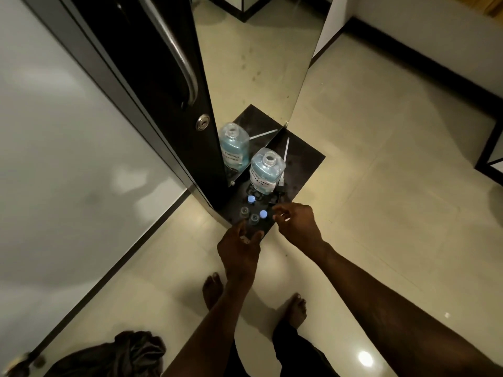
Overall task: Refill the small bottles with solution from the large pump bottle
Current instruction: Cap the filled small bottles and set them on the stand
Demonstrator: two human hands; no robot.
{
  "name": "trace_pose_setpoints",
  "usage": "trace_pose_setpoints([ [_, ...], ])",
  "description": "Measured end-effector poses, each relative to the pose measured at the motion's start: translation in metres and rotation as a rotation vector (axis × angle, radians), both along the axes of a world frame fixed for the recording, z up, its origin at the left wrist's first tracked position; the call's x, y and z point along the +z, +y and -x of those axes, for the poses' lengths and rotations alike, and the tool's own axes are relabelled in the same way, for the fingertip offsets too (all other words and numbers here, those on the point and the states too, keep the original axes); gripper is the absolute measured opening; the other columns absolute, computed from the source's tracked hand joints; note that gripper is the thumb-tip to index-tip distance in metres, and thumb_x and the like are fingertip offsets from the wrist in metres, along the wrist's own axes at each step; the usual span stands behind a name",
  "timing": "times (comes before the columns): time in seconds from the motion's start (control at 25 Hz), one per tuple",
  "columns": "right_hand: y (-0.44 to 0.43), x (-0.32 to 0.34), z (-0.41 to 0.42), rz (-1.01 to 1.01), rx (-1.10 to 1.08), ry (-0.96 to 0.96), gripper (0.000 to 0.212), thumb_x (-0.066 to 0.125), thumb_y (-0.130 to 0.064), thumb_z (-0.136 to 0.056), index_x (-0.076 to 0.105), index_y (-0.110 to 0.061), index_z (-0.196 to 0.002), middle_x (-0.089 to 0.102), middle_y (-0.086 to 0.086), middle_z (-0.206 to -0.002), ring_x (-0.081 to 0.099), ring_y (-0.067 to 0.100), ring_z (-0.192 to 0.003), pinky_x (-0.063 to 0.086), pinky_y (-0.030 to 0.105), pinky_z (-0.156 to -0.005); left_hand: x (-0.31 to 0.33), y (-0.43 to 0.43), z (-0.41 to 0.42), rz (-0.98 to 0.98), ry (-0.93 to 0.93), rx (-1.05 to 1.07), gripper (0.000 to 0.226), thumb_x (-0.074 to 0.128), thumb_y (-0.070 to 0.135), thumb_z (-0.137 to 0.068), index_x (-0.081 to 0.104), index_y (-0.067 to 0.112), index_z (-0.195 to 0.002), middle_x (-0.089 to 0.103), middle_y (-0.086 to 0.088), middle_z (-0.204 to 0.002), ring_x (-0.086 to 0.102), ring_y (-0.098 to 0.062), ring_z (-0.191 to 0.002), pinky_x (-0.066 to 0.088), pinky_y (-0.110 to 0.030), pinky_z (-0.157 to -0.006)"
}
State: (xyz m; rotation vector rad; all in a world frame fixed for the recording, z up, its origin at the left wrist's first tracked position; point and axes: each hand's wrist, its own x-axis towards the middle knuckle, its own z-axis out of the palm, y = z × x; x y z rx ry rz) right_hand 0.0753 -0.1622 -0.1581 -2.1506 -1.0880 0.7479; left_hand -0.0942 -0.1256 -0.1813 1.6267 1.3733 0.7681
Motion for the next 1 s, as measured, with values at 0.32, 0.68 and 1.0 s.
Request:
trace_pose_setpoints([
  [0.32, 0.015, -0.034, 0.005, 0.106, 0.302, -0.045, 0.023, 0.063, -0.006, -0.094, 0.072, -0.011, -0.115, 0.072, 0.009, -0.118, 0.067, 0.027, -0.109, 0.054, 0.034, -0.093, -0.04, -0.01, -0.027, -0.051, -0.037, 0.126, 0.037, 0.088, 0.016, -0.077, 0.074, 0.006, -0.109, 0.077, -0.005, -0.103, 0.073, -0.016, -0.096, 0.06, -0.036, -0.082],
  [0.68, 0.032, -0.051, 0.002, 0.188, 0.426, -0.102, 0.017, 0.063, -0.011, -0.094, 0.074, -0.014, -0.107, 0.073, 0.005, -0.107, 0.069, 0.022, -0.097, 0.058, 0.036, -0.088, -0.053, -0.008, -0.04, -0.085, 0.003, 0.16, 0.031, 0.087, 0.012, -0.077, 0.075, 0.002, -0.104, 0.078, -0.008, -0.096, 0.066, -0.006, -0.09, 0.037, 0.005, -0.081],
  [1.0, 0.013, -0.024, 0.006, 0.057, 0.389, -0.049, 0.028, 0.058, 0.013, -0.085, 0.075, 0.0, -0.104, 0.072, 0.017, -0.104, 0.068, 0.03, -0.093, 0.052, 0.025, -0.078, -0.043, -0.008, -0.033, -0.148, -0.05, 0.092, 0.025, 0.083, 0.009, -0.082, 0.075, 0.004, -0.105, 0.078, -0.006, -0.099, 0.074, -0.015, -0.094, 0.06, -0.037, -0.08],
])
